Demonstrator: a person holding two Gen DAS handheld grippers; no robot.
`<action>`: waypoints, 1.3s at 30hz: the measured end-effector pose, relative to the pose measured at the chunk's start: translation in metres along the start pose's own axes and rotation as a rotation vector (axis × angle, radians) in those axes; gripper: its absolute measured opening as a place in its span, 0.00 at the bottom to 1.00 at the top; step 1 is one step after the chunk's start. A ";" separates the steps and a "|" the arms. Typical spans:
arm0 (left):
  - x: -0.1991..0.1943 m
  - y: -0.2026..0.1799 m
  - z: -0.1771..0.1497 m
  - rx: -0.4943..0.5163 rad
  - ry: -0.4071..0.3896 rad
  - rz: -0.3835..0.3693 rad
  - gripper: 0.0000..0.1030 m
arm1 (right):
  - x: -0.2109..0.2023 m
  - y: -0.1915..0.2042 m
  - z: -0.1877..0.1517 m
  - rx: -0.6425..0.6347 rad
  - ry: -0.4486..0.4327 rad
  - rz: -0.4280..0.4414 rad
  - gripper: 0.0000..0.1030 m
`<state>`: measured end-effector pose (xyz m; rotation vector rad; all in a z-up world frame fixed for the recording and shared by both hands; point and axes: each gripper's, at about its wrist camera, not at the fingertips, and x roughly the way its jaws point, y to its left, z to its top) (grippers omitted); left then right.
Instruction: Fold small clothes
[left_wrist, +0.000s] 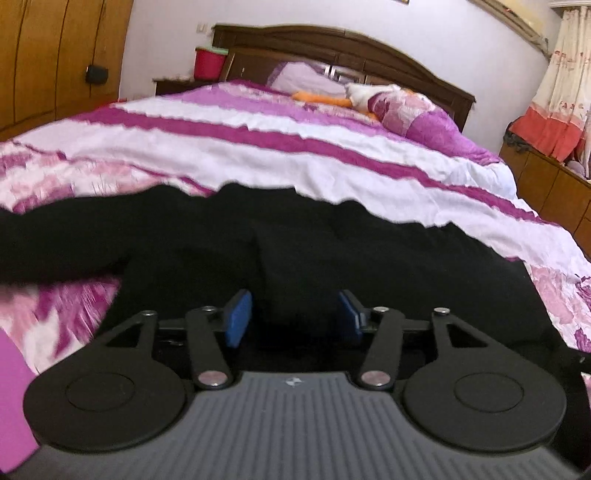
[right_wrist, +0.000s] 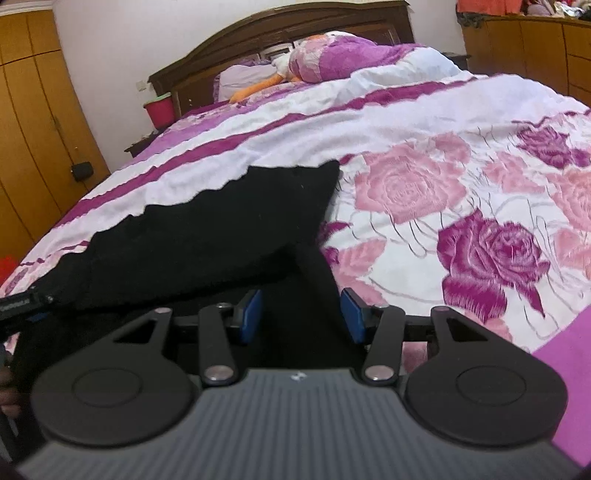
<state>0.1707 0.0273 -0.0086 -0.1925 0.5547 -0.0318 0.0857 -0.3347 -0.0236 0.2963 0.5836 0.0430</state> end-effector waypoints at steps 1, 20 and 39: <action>0.002 0.002 0.004 0.002 -0.008 0.002 0.60 | 0.000 0.000 0.003 0.000 -0.006 0.002 0.50; 0.081 0.016 0.032 -0.041 0.060 -0.092 0.10 | 0.090 -0.012 0.059 0.070 -0.015 -0.066 0.49; 0.116 0.008 0.045 0.151 0.023 0.072 0.20 | 0.123 0.022 0.055 -0.156 -0.077 -0.190 0.17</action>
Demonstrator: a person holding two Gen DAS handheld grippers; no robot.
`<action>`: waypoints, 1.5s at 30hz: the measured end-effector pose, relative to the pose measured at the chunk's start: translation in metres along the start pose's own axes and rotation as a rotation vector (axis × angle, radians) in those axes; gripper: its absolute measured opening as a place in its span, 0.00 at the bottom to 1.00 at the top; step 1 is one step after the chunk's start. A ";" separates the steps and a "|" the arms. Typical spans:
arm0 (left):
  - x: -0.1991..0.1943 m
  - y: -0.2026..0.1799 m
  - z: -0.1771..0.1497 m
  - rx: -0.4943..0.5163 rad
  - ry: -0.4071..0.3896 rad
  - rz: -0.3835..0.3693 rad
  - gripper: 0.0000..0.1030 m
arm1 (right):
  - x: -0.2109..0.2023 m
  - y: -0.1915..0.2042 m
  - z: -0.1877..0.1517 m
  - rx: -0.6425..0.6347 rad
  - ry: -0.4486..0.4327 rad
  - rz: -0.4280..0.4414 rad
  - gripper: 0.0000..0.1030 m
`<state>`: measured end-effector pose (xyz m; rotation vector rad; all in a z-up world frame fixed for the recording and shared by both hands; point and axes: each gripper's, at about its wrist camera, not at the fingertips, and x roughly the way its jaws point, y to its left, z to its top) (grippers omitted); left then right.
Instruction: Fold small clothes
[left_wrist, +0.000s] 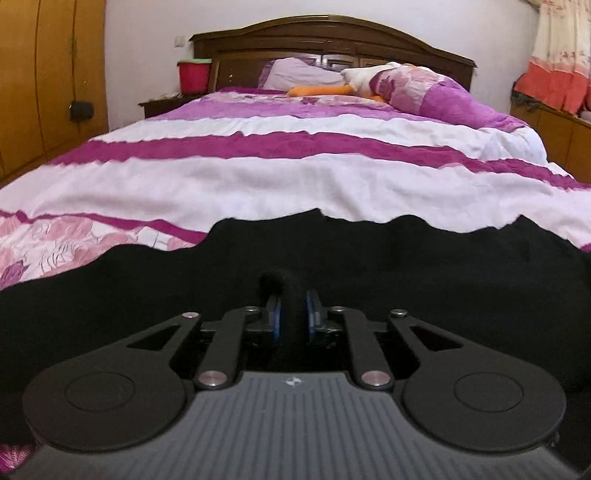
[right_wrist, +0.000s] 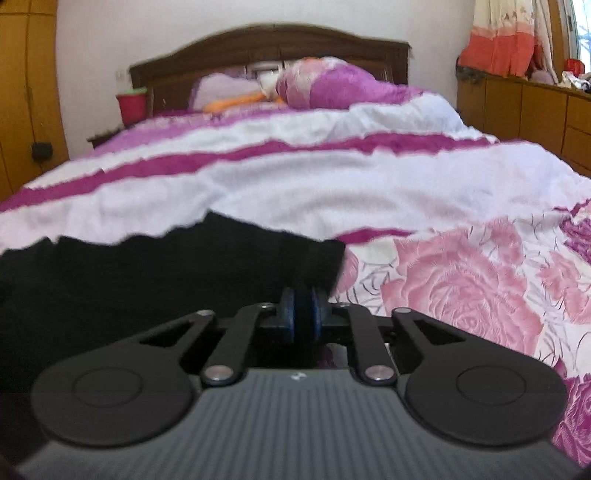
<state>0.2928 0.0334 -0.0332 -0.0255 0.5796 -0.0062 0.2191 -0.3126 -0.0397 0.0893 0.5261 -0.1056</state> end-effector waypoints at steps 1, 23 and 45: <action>0.000 0.002 0.000 -0.008 0.004 0.007 0.27 | 0.001 0.000 0.000 0.004 0.009 -0.010 0.22; -0.115 0.079 -0.007 -0.129 0.020 0.180 0.65 | -0.102 -0.001 -0.002 0.045 0.042 0.137 0.50; -0.147 0.172 -0.060 -0.497 0.125 0.339 0.78 | -0.151 0.023 -0.056 -0.027 0.103 0.159 0.50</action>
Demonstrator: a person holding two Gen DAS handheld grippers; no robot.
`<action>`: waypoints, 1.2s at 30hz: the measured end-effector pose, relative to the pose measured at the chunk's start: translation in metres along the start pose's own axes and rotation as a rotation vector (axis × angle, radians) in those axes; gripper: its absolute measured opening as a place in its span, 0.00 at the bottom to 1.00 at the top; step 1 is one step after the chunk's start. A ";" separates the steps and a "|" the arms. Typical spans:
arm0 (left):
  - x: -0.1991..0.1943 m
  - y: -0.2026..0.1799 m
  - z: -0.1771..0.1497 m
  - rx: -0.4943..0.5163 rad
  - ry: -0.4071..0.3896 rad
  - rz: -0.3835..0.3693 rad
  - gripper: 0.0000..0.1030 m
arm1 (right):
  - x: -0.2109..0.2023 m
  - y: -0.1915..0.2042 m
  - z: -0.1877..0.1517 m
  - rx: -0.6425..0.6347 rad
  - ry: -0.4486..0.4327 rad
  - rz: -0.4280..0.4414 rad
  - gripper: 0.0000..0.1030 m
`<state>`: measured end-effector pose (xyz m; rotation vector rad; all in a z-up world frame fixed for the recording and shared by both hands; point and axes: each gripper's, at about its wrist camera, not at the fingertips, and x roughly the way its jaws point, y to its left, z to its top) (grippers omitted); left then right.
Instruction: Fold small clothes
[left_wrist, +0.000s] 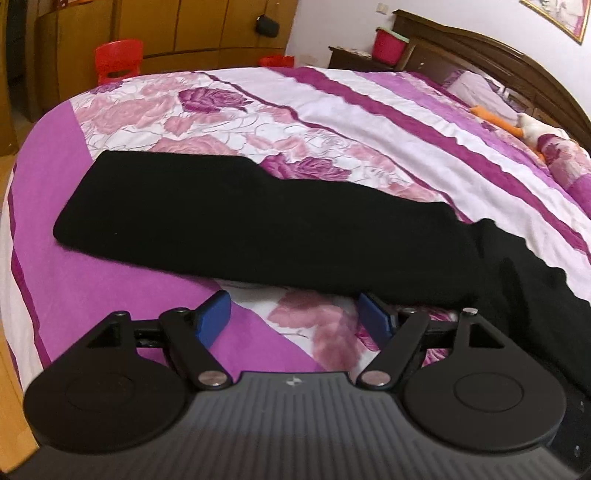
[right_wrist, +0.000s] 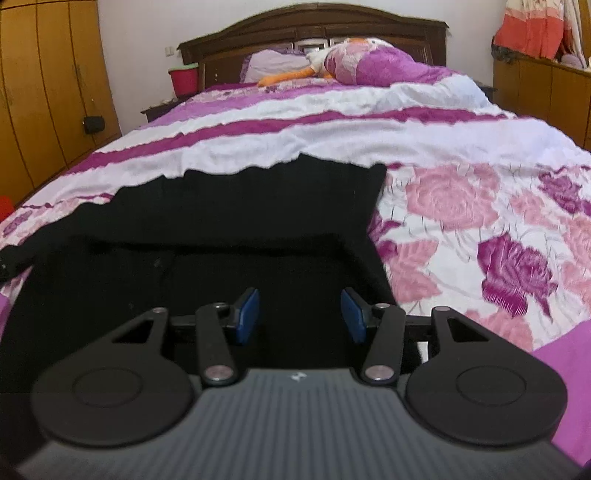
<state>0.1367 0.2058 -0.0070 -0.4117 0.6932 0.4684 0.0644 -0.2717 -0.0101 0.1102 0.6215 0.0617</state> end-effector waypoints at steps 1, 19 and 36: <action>0.002 0.001 0.001 -0.006 0.000 0.002 0.78 | 0.003 0.000 -0.002 0.004 0.009 -0.003 0.50; 0.035 0.016 0.033 -0.171 -0.036 -0.024 0.83 | 0.020 -0.002 -0.019 -0.006 0.029 -0.047 0.56; 0.028 0.033 0.054 -0.178 -0.170 -0.139 0.07 | 0.022 -0.003 -0.020 0.008 0.017 -0.043 0.59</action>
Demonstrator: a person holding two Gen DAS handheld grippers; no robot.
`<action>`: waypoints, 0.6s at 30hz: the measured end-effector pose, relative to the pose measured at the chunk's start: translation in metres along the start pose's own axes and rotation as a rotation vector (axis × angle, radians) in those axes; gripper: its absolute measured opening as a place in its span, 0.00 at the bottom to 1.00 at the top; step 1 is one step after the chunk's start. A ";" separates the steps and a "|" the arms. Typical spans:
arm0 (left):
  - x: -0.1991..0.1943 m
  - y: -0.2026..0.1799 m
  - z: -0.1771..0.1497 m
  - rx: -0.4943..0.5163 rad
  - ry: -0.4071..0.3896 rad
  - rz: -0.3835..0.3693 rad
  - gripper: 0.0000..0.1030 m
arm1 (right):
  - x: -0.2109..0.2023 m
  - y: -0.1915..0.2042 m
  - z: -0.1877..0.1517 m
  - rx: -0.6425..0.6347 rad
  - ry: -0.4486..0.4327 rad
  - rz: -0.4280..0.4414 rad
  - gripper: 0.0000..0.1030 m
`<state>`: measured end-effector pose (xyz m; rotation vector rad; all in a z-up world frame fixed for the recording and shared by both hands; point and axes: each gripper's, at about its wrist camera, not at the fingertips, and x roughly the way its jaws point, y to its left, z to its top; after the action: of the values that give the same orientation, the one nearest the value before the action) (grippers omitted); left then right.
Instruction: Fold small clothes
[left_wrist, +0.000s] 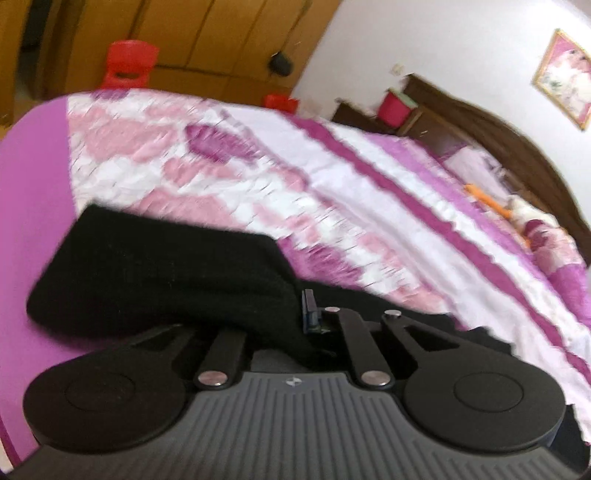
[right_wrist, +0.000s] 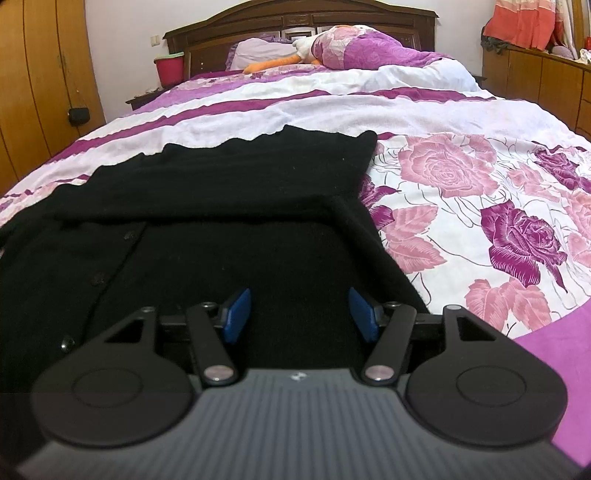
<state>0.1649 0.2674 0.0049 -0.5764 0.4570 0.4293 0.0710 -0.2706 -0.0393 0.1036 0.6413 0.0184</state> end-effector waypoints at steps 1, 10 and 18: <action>-0.004 -0.005 0.003 0.010 -0.012 -0.027 0.07 | 0.000 0.000 0.000 0.004 -0.002 0.003 0.59; -0.041 -0.088 0.015 0.135 -0.053 -0.251 0.06 | -0.006 -0.003 -0.001 0.032 -0.012 0.024 0.59; -0.068 -0.173 -0.007 0.259 -0.056 -0.421 0.06 | -0.017 -0.009 -0.001 0.069 -0.031 0.057 0.60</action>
<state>0.1948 0.1145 0.1072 -0.3935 0.3198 -0.0178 0.0564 -0.2798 -0.0308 0.1881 0.6084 0.0496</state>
